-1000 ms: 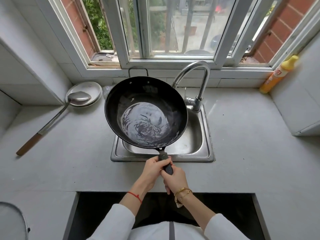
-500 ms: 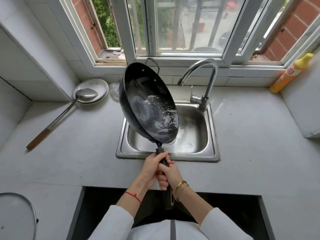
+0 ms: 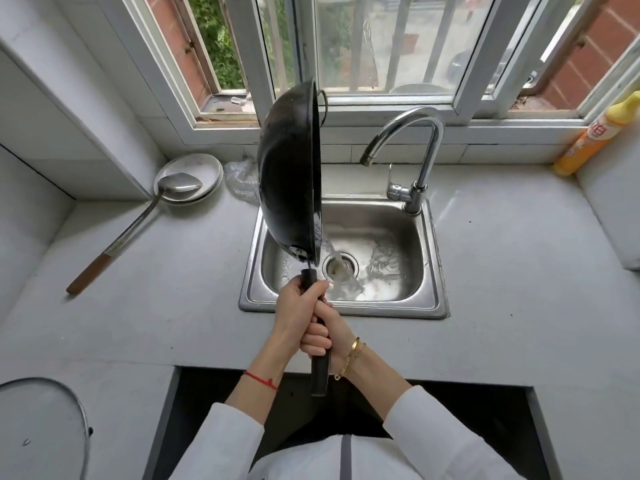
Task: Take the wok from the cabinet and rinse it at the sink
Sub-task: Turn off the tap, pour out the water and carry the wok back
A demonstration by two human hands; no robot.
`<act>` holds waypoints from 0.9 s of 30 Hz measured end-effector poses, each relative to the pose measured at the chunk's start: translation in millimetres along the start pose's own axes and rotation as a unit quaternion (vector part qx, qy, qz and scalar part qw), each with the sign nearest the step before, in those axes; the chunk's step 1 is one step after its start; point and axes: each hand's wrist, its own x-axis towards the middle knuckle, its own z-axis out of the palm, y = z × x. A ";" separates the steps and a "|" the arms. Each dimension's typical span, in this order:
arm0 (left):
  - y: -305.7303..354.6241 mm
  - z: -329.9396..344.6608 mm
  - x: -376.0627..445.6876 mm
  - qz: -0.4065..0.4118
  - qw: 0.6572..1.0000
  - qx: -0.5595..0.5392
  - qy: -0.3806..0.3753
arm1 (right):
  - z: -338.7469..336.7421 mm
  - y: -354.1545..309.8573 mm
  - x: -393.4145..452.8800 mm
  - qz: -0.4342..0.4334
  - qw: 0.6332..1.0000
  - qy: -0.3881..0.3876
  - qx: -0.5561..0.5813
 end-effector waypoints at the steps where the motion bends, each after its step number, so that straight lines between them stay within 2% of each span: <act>1: 3.5 -2.4 -0.7 0.012 1.000 0.016 0.009 | 4.4 0.4 0.2 -0.001 1.000 -0.013 0.010; 5: 19.6 -13.0 -4.1 0.061 0.993 0.082 0.056 | 25.3 -0.2 -2.9 -0.005 0.995 -0.086 0.057; 10: 37.6 -26.3 -14.3 0.098 0.985 0.122 0.078 | 45.6 3.5 -8.0 -0.011 0.982 -0.152 0.112; 22: 47.8 -32.3 -34.5 0.120 0.979 0.137 0.095 | 56.3 8.6 -19.8 -0.024 0.978 -0.183 0.099; 27: 46.7 -33.6 -36.8 0.117 0.981 0.123 0.091 | 57.8 9.7 -22.3 -0.020 0.981 -0.172 0.088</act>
